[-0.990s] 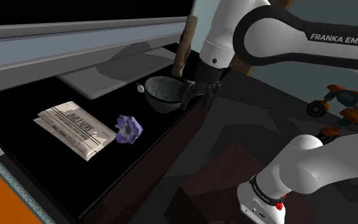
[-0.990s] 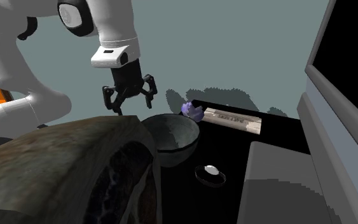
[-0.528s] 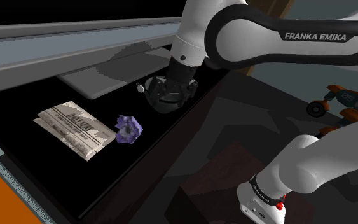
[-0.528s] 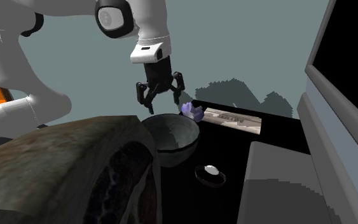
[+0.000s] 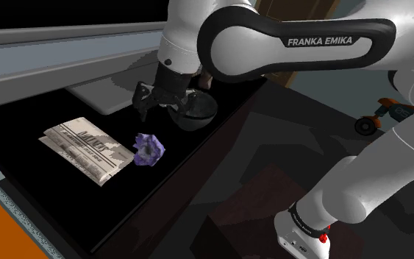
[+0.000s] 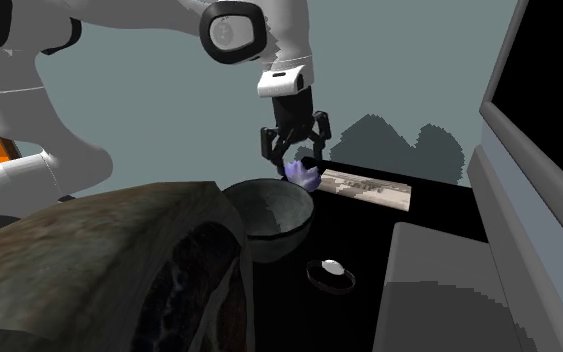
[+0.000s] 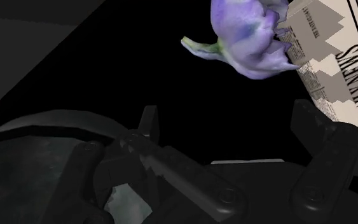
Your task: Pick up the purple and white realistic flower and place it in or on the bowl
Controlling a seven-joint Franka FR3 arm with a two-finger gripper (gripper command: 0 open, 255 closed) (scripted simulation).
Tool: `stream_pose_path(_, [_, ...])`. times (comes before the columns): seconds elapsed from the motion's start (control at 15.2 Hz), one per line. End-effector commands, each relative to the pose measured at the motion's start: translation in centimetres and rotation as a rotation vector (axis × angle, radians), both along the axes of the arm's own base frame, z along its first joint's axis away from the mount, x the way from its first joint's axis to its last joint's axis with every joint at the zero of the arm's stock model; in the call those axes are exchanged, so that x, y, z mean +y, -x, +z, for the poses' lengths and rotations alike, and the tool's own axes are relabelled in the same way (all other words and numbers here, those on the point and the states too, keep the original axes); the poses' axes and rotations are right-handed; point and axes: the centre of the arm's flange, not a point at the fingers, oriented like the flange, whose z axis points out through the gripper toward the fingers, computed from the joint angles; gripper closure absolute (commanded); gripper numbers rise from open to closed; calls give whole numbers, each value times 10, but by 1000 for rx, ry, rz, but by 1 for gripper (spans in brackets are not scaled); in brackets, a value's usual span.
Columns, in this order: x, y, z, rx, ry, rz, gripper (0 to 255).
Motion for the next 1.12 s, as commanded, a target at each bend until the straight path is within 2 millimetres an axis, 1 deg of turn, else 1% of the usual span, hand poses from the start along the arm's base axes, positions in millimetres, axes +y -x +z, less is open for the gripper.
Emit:
stream_pose_path(0.0, [4, -1, -9, -2, -1, -3, 0])
stream_pose_path(0.33, [6, -4, -33, -2, -1, -3, 0])
stream_pose_path(0.79, [6, -4, -33, -2, 0, -3, 0])
stream_pose_path(0.86, [6, -4, -33, -2, 0, -3, 255])
stream_pose_path(1.06, [6, -4, -33, -2, 0, -3, 255])
